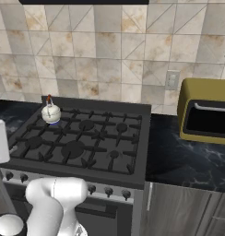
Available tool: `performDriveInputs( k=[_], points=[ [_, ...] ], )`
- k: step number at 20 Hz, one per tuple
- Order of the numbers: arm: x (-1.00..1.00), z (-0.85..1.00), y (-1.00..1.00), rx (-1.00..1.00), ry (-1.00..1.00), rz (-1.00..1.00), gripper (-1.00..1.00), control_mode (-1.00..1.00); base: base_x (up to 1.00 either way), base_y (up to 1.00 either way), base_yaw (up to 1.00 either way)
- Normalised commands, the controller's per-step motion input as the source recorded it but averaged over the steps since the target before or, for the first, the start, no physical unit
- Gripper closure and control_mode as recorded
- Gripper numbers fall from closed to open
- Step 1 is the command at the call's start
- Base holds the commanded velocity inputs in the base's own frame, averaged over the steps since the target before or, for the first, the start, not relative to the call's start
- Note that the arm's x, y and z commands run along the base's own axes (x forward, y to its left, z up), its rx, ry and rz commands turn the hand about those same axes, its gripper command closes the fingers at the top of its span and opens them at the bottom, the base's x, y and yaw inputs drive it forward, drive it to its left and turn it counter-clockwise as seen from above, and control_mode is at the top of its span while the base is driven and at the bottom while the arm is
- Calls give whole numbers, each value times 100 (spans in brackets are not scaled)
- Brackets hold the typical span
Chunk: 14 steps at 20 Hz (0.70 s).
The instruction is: The kettle is done boiling. Turn off the stove, then wait for 300 timesteps before moving the kettle to the dining table.
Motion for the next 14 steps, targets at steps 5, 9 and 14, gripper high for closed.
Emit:
performDriveInputs(
  k=[5,9,14],
  points=[
    [-6,-26,37,-23,0,6,-100,-100,0,0,0],
    [-6,-28,26,-18,0,4,-100,-100,0,0,0],
    [-5,-28,25,-17,0,4,-100,-100,0,0,0]
  ],
)
